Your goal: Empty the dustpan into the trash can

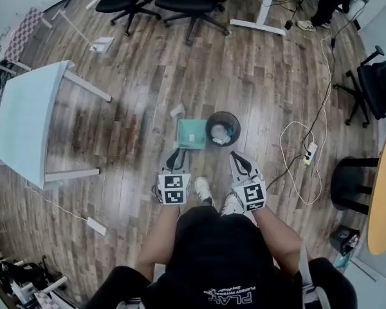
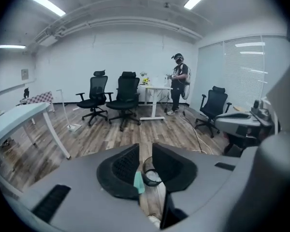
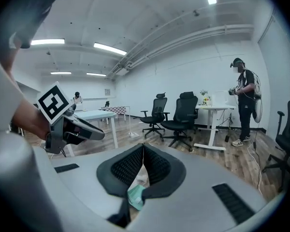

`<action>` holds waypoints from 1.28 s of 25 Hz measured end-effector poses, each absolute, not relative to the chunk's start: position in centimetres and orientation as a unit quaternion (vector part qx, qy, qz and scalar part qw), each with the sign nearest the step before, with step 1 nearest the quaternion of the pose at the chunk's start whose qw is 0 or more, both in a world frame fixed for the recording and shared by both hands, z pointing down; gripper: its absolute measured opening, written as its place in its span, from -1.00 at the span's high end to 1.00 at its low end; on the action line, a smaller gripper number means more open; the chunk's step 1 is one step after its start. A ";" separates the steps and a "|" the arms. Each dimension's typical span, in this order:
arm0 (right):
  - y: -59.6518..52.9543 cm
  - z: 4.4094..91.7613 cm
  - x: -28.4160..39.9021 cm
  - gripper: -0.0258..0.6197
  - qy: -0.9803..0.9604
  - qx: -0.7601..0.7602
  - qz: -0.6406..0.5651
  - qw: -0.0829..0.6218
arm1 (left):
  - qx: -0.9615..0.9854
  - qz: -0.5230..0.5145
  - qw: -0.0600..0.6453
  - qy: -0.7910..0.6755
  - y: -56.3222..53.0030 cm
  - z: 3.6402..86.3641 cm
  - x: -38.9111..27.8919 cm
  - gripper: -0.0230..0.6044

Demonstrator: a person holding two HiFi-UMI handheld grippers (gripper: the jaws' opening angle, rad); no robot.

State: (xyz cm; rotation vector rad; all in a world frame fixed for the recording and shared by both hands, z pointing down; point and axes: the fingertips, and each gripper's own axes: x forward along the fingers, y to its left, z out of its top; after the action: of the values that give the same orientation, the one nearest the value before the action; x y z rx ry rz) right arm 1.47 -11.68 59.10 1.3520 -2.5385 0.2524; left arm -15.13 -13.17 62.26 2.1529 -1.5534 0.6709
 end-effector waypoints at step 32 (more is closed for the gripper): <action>-6.9 48.1 2.4 0.85 -0.892 0.443 0.002 0.090 | 0.841 0.145 0.110 -0.510 -6.0 50.7 -8.6 0.85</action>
State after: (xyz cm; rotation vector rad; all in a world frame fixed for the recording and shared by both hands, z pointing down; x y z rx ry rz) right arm 2.39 -6.90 48.06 1.3184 -2.6524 0.0072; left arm -8.60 -6.00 50.69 2.4713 -1.4975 0.4273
